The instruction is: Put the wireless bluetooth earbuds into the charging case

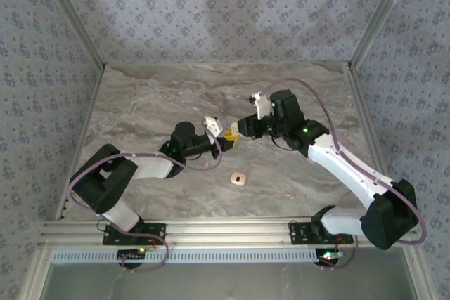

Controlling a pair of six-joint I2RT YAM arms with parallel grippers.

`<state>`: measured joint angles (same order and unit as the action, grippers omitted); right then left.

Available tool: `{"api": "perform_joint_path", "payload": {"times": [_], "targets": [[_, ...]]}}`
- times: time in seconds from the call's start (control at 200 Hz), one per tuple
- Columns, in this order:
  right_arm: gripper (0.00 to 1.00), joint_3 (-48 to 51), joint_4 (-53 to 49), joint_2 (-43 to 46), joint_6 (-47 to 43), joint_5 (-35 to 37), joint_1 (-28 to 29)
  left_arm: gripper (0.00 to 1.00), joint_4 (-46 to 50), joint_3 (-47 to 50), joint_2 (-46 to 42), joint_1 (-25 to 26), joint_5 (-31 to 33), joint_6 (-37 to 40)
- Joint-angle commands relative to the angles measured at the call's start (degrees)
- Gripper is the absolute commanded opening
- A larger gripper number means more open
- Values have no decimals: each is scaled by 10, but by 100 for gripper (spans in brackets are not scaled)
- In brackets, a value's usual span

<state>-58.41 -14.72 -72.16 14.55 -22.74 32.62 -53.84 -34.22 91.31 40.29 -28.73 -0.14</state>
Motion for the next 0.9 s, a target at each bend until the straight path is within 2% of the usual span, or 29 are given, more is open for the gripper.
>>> {"api": "perform_joint_path", "payload": {"times": [0.0,0.899], "targets": [[27,-23,-37,8,-27,11,4,10,-19,-11,-16,4,-5,-5],[27,-50,-74,-28,-59,-2,9,10,-9,-8,-32,7,-10,5]]}}
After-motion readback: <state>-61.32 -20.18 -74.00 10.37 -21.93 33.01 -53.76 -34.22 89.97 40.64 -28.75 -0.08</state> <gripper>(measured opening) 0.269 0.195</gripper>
